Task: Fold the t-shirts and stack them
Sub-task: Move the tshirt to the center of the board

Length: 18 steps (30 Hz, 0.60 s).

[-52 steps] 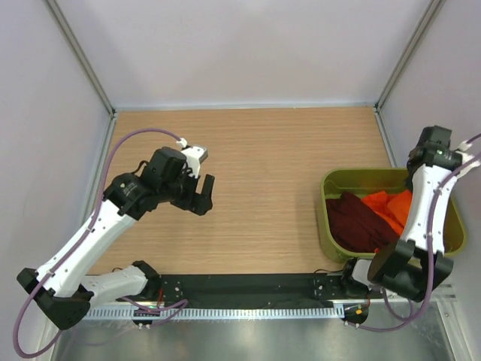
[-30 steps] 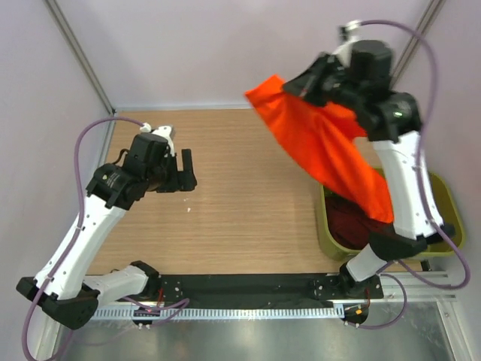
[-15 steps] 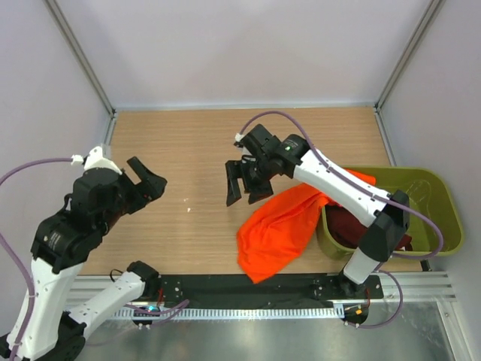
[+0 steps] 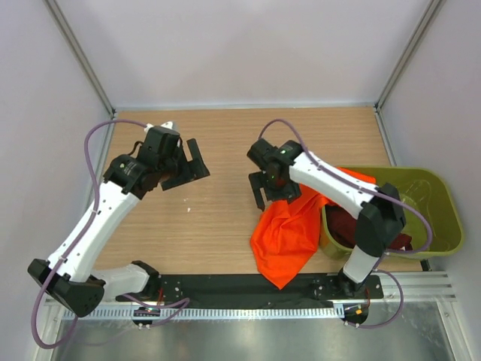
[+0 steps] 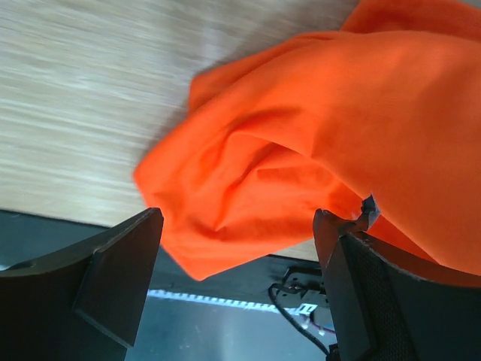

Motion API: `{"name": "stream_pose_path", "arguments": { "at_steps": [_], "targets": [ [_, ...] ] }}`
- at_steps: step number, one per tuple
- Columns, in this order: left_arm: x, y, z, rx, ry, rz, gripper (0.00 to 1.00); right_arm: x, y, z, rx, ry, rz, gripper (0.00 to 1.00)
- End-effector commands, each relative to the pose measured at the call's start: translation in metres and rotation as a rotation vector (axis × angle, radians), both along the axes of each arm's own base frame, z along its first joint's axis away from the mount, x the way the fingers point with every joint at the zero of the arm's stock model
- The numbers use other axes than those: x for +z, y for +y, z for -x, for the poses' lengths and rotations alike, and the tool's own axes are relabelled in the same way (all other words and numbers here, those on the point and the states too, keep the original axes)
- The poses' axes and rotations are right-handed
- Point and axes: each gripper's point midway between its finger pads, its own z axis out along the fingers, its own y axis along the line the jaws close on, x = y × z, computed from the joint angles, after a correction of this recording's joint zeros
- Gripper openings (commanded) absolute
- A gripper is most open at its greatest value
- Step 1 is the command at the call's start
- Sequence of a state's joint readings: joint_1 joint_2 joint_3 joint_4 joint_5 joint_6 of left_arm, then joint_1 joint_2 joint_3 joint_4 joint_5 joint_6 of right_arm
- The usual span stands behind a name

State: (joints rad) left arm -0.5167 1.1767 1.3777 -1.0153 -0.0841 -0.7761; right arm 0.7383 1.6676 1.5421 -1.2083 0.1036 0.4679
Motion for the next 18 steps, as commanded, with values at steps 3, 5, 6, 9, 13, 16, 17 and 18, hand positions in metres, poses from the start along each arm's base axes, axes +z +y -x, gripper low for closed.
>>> {"name": "stream_pose_path", "arguments": {
  "at_steps": [3, 5, 6, 9, 13, 16, 17, 18],
  "targets": [
    [0.034, -0.007, -0.02, -0.083, -0.132, -0.014, 0.87, -0.066, -0.017, -0.008, -0.003, 0.0, 0.171, 0.88],
    [0.037, -0.003, -0.022, -0.08, -0.143, -0.029, 0.87, -0.084, -0.018, -0.005, -0.022, 0.007, 0.173, 0.87],
    [0.036, -0.001, -0.02, -0.08, -0.133, -0.037, 0.87, -0.09, -0.019, -0.005, -0.027, 0.005, 0.169, 0.85],
    [0.037, 0.003, -0.017, -0.081, -0.136, -0.037, 0.87, -0.105, -0.017, -0.004, -0.032, -0.011, 0.145, 0.81],
    [0.035, 0.009, -0.016, -0.064, -0.138, -0.043, 0.87, -0.124, -0.015, 0.001, -0.038, 0.005, 0.113, 0.7],
    [0.038, 0.013, -0.015, -0.061, -0.136, -0.052, 0.87, -0.13, -0.01, -0.001, -0.046, -0.012, 0.083, 0.56],
    [0.038, 0.014, -0.015, -0.061, -0.135, -0.053, 0.87, -0.129, -0.01, -0.002, -0.049, -0.018, 0.085, 0.43],
    [0.038, 0.016, -0.014, -0.056, -0.133, -0.057, 0.87, -0.128, -0.011, -0.004, -0.049, -0.027, 0.093, 0.34]
  ]
}}
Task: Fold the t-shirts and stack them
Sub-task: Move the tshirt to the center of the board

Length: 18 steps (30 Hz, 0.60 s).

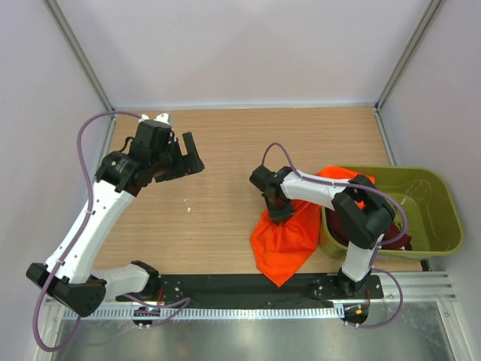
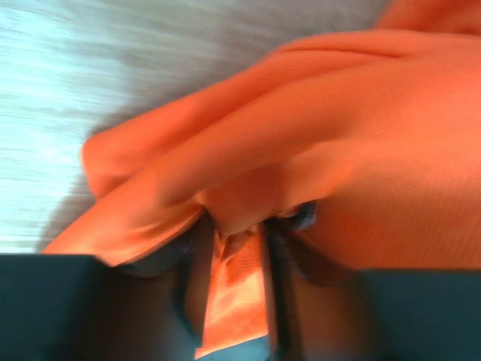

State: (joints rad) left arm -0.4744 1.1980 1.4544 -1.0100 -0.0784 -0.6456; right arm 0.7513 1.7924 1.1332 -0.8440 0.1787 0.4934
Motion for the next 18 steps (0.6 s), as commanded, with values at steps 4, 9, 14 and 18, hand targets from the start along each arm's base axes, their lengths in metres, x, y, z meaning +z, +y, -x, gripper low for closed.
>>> {"name": "stream_pose_path", "arguments": {
  "at_steps": [4, 9, 14, 18],
  "targets": [
    [0.021, 0.013, 0.0, 0.023, -0.066, -0.013, 0.86, 0.045, -0.004, -0.053, -0.015, -0.263, 0.063, 0.01],
    [0.045, 0.03, -0.001, 0.093, -0.154, -0.032, 0.86, 0.188, 0.006, -0.108, -0.033, -0.617, -0.022, 0.01],
    [0.064, 0.05, -0.002, 0.18, -0.224, -0.061, 0.85, 0.379, 0.015, -0.144, -0.085, -1.08, -0.25, 0.01],
    [0.082, 0.063, 0.002, 0.217, -0.283, -0.075, 0.84, 0.476, 0.044, -0.141, -0.02, -1.249, -0.512, 0.01]
  ]
}}
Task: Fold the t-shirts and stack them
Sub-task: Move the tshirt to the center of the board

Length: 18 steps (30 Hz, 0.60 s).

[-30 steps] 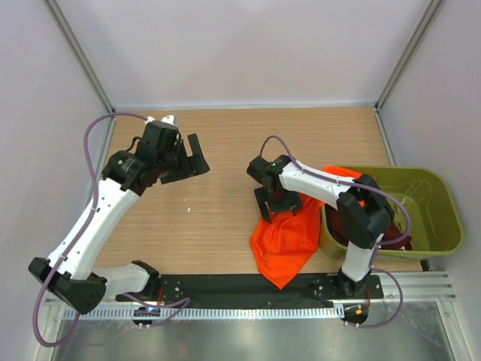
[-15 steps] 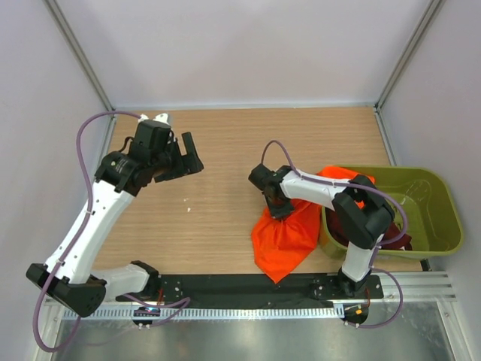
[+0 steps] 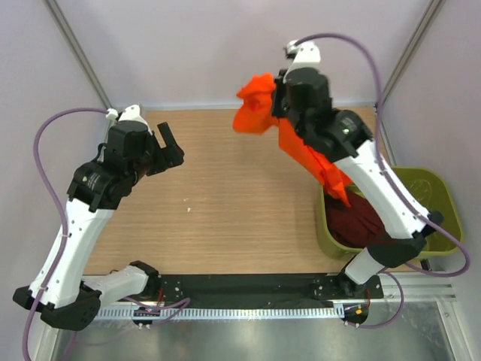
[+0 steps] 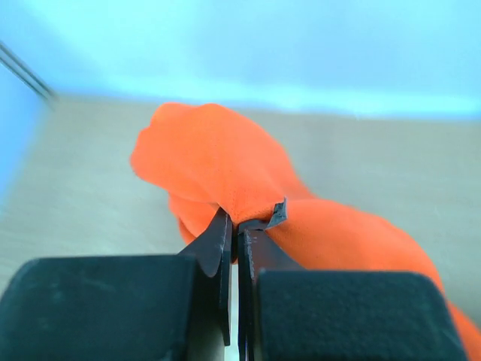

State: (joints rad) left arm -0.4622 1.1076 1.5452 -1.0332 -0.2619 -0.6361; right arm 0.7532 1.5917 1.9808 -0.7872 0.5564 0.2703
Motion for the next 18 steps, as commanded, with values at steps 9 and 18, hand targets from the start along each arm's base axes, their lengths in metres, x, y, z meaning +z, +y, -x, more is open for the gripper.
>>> {"name": "stream_pose_path", "arguments": {
  "at_steps": [9, 18],
  "targets": [
    [0.069, 0.057, 0.018, 0.167, -0.234, -0.083, 0.84, 0.153, 0.131, 0.064, 0.452, -0.33, -0.311, 0.01],
    [0.056, 0.088, 0.053, 0.243, -0.212, -0.121, 0.85, -0.012, 0.145, 0.079, 0.499, 0.062, -0.145, 0.28]
  ]
}}
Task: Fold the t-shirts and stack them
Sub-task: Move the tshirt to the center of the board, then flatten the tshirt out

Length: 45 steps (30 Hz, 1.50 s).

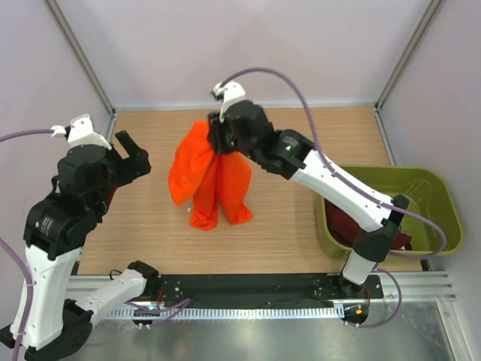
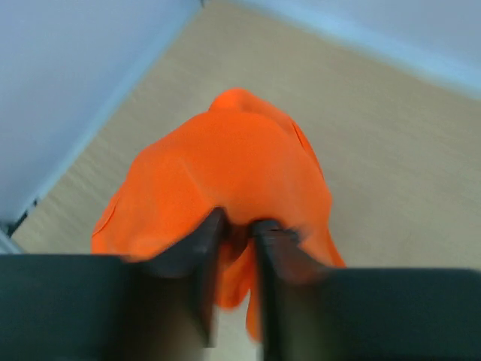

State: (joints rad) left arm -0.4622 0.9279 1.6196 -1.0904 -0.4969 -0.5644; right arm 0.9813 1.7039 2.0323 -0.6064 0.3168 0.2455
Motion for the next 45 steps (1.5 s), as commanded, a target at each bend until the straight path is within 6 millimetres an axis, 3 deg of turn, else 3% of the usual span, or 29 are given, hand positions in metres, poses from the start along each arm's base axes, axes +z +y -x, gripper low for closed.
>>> {"name": "stream_pose_path", "arguments": {
  "at_steps": [1, 2, 3, 5, 6, 8, 9, 10, 11, 13, 14, 17, 20, 23, 26, 34, 40, 45],
  "targets": [
    [-0.01, 0.021, 0.013, 0.077, 0.024, -0.037, 0.86, -0.053, -0.015, 0.029, 0.039, 0.167, 0.08, 0.78],
    [-0.014, 0.02, 0.014, 0.073, 0.04, -0.042, 0.86, -0.074, -0.017, 0.032, 0.03, 0.224, 0.121, 0.96],
    [-0.021, 0.017, 0.011, 0.069, 0.065, -0.045, 0.87, -0.103, -0.029, 0.04, 0.025, 0.304, 0.216, 1.0],
    [-0.034, 0.005, 0.006, 0.024, 0.112, -0.041, 0.9, -0.139, -0.043, 0.043, -0.007, 0.403, 0.324, 1.0],
    [-0.048, -0.004, -0.005, 0.006, 0.174, -0.057, 0.92, -0.165, -0.063, 0.039, -0.061, 0.479, 0.408, 1.0],
    [-0.07, -0.015, -0.013, -0.012, 0.281, -0.071, 0.93, -0.194, -0.075, 0.036, -0.094, 0.586, 0.43, 0.99],
    [-0.084, -0.023, -0.018, -0.027, 0.34, -0.074, 0.94, -0.204, -0.078, 0.035, -0.083, 0.65, 0.417, 0.97],
    [-0.113, -0.031, -0.026, -0.048, 0.469, -0.11, 0.94, -0.222, -0.073, 0.037, -0.02, 0.771, 0.369, 0.83],
    [-0.128, -0.033, -0.029, -0.054, 0.542, -0.112, 0.92, -0.227, -0.069, 0.036, 0.011, 0.811, 0.331, 0.76],
    [-0.168, -0.058, -0.037, -0.176, 0.689, -0.079, 0.83, -0.236, -0.059, 0.026, 0.036, 0.829, 0.29, 0.62],
    [-0.177, -0.065, -0.041, -0.204, 0.71, -0.049, 0.81, -0.238, -0.055, 0.023, 0.042, 0.829, 0.28, 0.59],
    [-0.193, -0.112, -0.056, -0.386, 0.701, 0.097, 0.79, -0.247, -0.048, 0.012, 0.064, 0.858, 0.254, 0.56],
    [-0.22, -0.125, -0.059, -0.4, 0.784, 0.146, 0.8, -0.267, -0.059, 0.006, 0.04, 0.93, 0.268, 0.61],
    [-0.245, -0.129, -0.053, -0.403, 0.839, 0.17, 0.8, -0.29, -0.074, 0.012, 0.043, 1.024, 0.224, 0.71],
    [-0.255, -0.13, -0.057, -0.404, 0.814, 0.184, 0.8, -0.293, -0.078, 0.012, 0.057, 1.042, 0.19, 0.72],
    [-0.289, -0.13, -0.082, -0.363, 0.825, 0.137, 0.74, -0.313, -0.071, 0.016, 0.087, 1.074, 0.17, 0.7],
    [-0.307, -0.127, -0.099, -0.344, 0.817, 0.114, 0.7, -0.322, -0.054, 0.004, 0.128, 1.074, 0.125, 0.66],
    [-0.316, -0.133, -0.1, -0.37, 0.833, 0.137, 0.63, -0.34, -0.056, -0.011, 0.074, 1.053, 0.167, 0.66]
  ]
}}
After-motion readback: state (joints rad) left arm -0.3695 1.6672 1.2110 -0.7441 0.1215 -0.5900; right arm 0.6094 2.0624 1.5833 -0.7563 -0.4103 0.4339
